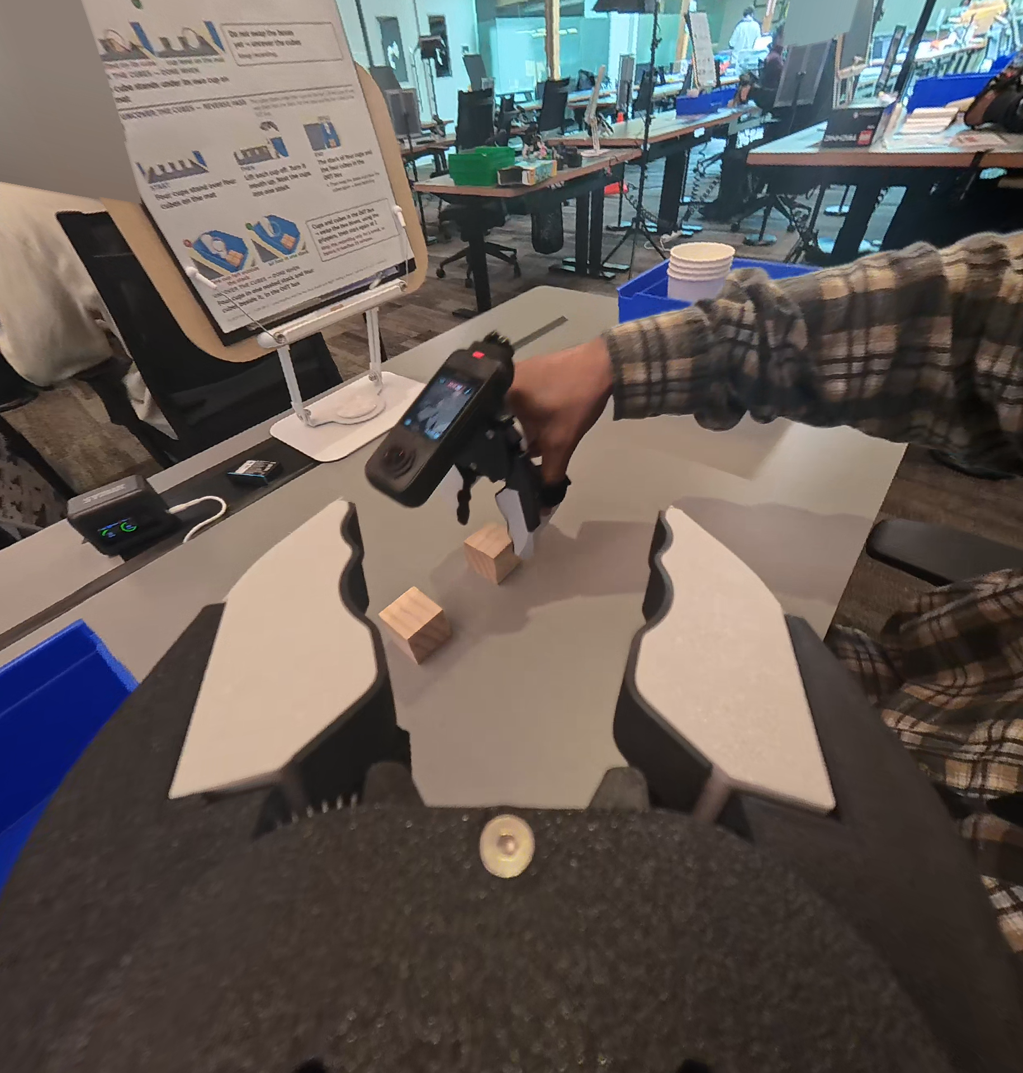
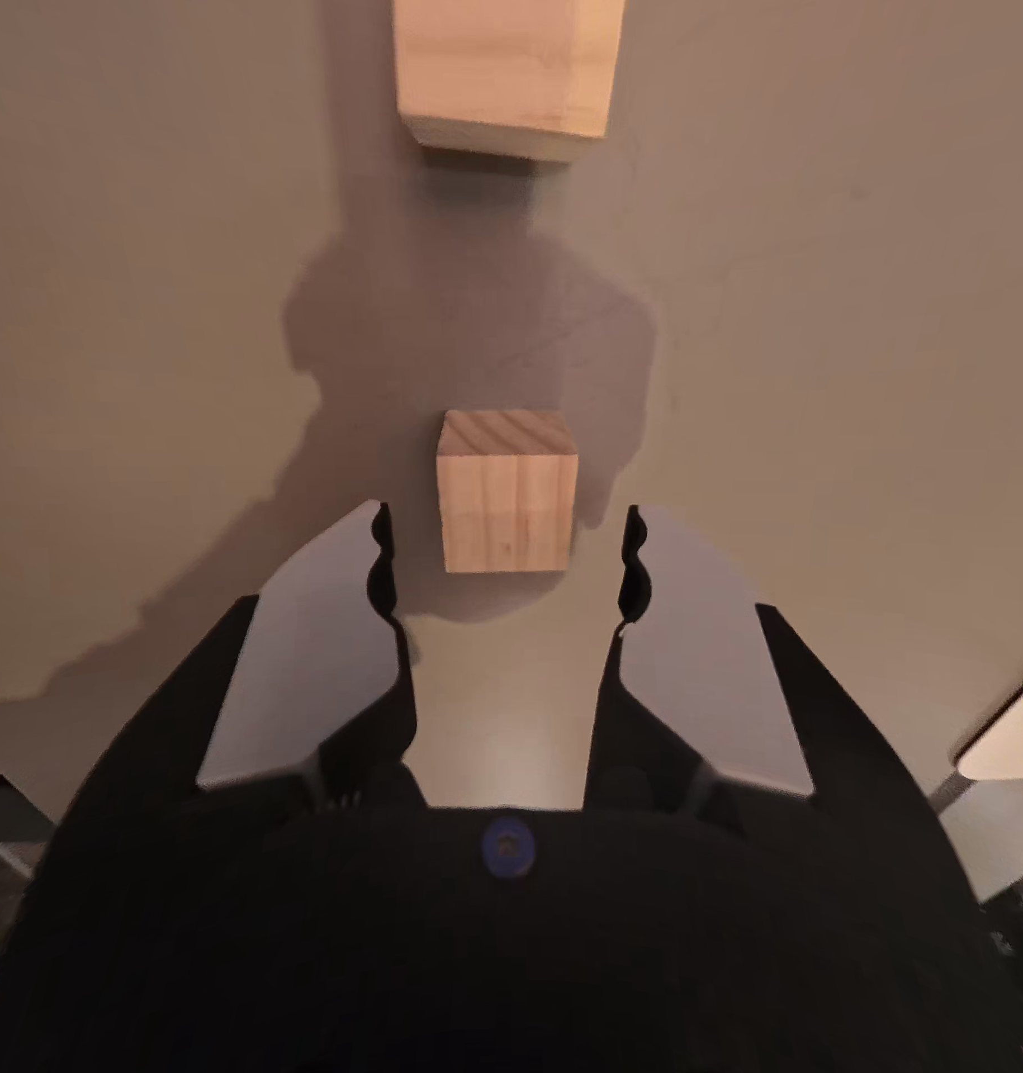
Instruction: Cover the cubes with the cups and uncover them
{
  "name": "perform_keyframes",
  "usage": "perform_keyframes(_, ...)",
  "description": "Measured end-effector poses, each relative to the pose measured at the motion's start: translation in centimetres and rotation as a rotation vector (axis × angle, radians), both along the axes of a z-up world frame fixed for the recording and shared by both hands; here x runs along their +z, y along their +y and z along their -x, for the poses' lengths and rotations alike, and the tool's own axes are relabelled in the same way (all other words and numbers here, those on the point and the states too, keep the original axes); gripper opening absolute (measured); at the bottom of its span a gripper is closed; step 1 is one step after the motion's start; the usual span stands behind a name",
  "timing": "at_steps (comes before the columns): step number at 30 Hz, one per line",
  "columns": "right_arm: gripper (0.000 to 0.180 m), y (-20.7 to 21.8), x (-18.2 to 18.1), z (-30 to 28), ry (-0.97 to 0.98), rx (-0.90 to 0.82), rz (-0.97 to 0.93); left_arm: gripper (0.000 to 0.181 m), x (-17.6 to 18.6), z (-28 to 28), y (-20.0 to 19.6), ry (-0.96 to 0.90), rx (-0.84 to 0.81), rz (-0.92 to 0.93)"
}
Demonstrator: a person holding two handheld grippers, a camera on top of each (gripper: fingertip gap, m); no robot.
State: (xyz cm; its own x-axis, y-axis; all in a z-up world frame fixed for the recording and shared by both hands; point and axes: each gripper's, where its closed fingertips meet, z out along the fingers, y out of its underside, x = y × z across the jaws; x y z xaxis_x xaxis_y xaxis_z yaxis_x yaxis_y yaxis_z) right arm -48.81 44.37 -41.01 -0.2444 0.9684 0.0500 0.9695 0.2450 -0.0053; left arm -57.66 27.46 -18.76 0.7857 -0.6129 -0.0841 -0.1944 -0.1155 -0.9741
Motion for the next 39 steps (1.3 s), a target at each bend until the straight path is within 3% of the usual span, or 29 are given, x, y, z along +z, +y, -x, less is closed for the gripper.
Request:
perform_keyframes(4, 0.044, -0.1, -1.4, 0.2, -0.012, -0.036, 0.058, 0.093, -0.2, -0.3, 0.1, 0.018, -0.001, 0.002)
perform_keyframes(6, 0.044, 0.1, -1.0, 0.5, 0.013, -0.073, 0.064, 0.093, -0.2, -0.4, 0.0, 0.019, -0.005, 0.002)
perform_keyframes(9, 0.044, 0.8, 1.6, -0.1, 0.068, -0.147, 0.053, 0.093, -0.3, -0.5, 0.0, 0.021, -0.008, 0.0)
perform_keyframes(12, 0.044, 2.3, 6.4, -3.3, 0.127, -0.271, 0.006, 0.092, -0.5, -0.9, 0.3, 0.011, -0.021, 0.006)
perform_keyframes(18, 0.044, 5.9, 16.1, -19.3, 0.216, -0.68, -0.105, 0.092, -1.6, -2.5, 0.7, 0.05, -0.047, 0.04)
perform_keyframes(22, 0.044, 6.4, 18.9, -33.7, 0.243, -0.999, -0.145, 0.093, -1.9, -3.5, 0.9, 0.069, -0.055, 0.043)
perform_keyframes(25, 0.044, 5.7, 17.9, -43.1, 0.252, -1.209, -0.142, 0.093, -2.1, -4.2, 1.1, 0.077, -0.058, 0.046)
perform_keyframes(30, 0.044, 4.4, 11.9, -53.5, 0.165, -1.415, -0.109, 0.092, -2.8, -5.8, 1.2, 0.083, -0.1, 0.074)
perform_keyframes(39, 0.044, 4.3, 3.2, -59.1, 0.089, -1.551, -0.046, 0.092, -3.8, -6.5, 1.7, 0.1, -0.114, 0.096)
